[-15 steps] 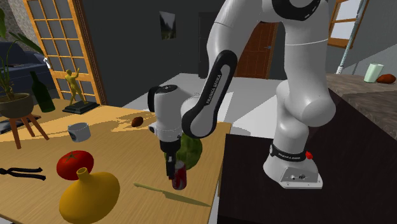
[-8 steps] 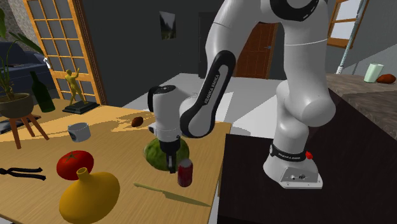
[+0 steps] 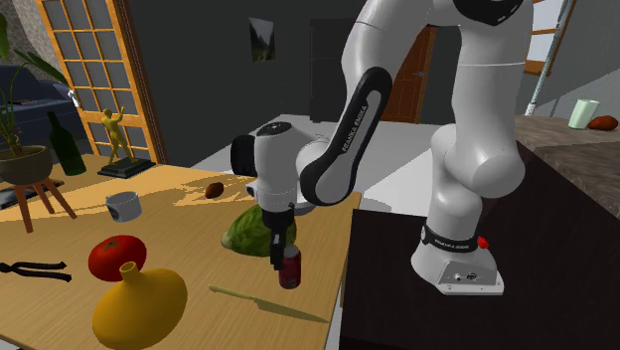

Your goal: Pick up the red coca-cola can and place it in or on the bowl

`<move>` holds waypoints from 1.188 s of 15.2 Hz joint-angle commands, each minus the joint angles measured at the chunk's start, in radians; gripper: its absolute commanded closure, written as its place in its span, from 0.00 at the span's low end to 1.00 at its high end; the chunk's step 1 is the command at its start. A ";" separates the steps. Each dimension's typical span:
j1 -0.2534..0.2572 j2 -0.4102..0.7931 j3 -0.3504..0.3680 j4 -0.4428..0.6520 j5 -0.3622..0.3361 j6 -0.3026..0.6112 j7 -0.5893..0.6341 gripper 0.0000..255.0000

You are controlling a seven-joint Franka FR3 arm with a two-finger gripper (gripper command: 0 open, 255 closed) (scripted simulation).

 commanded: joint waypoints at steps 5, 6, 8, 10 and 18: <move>-0.004 -0.022 -0.011 -0.064 -0.060 0.051 0.096 0.00; -0.005 -0.005 -0.013 -0.063 -0.071 0.067 0.105 0.00; -0.006 0.029 -0.020 -0.060 -0.096 0.097 0.123 0.00; -0.005 0.039 -0.023 -0.058 -0.103 0.105 0.128 0.00; -0.005 0.039 -0.023 -0.058 -0.103 0.105 0.128 1.00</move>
